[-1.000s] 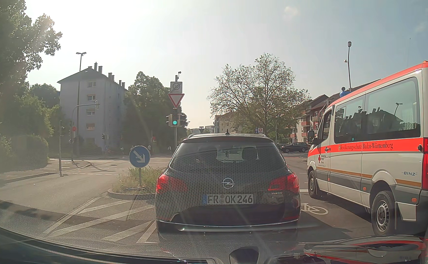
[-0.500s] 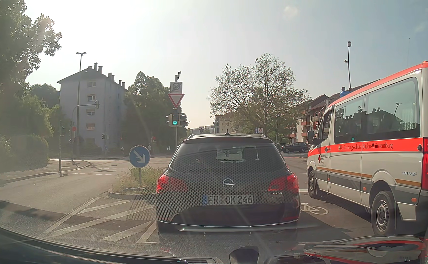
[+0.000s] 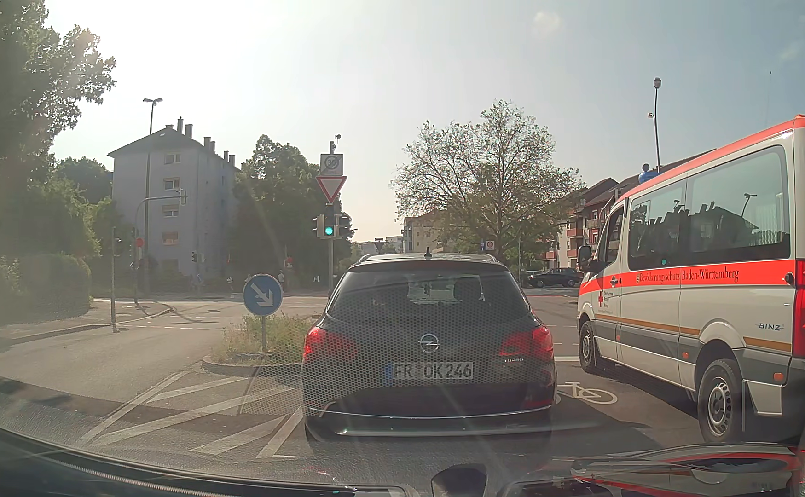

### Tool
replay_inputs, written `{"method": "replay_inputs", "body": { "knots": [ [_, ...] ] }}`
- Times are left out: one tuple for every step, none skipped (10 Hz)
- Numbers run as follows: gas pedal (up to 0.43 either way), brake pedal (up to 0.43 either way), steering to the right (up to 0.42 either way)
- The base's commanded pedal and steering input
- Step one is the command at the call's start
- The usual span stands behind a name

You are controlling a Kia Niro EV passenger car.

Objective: Follow the waypoints while adhering to traffic rules and regulations

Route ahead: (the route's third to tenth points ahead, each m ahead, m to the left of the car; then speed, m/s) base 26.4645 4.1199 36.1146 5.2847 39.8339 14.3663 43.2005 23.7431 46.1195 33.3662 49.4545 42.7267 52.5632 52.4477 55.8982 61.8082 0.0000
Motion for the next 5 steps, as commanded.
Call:
{"method": "replay_inputs", "body": {
  "knots": [
    [0.000,0.268,0.001],
    [0.000,0.268,0.001],
    [0.000,0.268,0.001],
    [0.000,0.232,0.001],
    [0.000,0.067,0.001]
  ]
}}
